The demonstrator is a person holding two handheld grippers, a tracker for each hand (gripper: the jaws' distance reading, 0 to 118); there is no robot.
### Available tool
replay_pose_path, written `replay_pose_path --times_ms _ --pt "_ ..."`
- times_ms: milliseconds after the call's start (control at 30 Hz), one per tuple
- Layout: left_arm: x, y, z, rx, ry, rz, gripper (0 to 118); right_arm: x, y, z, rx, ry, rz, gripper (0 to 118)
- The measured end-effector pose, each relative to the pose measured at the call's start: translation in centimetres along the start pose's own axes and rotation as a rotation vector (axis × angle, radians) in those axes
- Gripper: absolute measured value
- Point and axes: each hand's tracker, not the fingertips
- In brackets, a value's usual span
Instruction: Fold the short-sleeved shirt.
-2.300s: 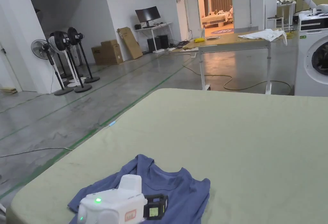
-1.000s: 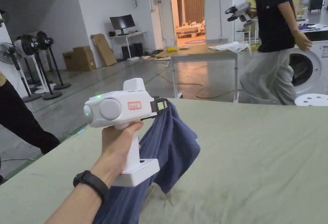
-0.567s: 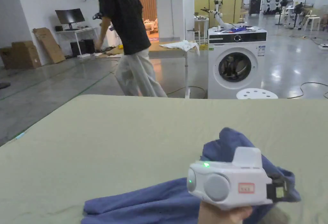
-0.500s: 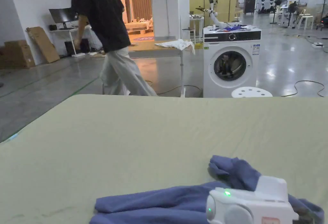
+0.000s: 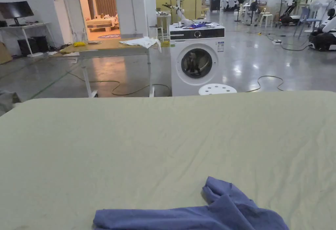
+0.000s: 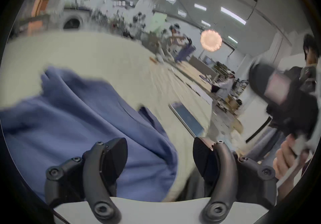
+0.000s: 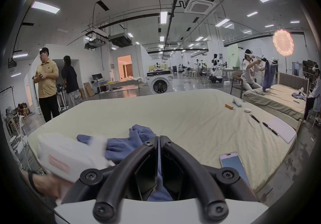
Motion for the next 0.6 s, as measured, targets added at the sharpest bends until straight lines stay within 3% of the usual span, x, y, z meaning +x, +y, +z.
replay_pose_path --times_ms 167,300,333,400,467,567,600 --pt "-1.9 4.7 12.2 0.313 0.265 -0.163 80 -0.8 0.7 -1.0 0.020 0.040 0.012 1" --pt "-1.9 4.4 20.4 0.493 0.534 -0.276 76 -1.6 1.7 -1.6 0.049 0.068 0.024 1" --pt "-1.8 4.1 21.7 0.524 0.593 -0.289 68 -1.7 1.9 -1.6 0.058 0.076 0.024 1" --pt "-1.1 3.3 24.3 0.568 0.680 -0.314 65 -2.2 2.3 -1.7 0.074 0.085 0.030 1" --pt "-0.4 2.4 26.3 0.593 0.740 -0.347 47 -2.6 2.6 -1.5 0.087 0.079 0.043 1" --pt "0.2 1.8 27.7 0.566 0.813 -0.340 34 -3.0 2.9 -1.4 0.095 0.081 0.054 1" --pt "0.4 1.5 28.0 0.561 0.829 -0.325 22 -3.2 2.9 -1.3 0.098 0.083 0.054 1"
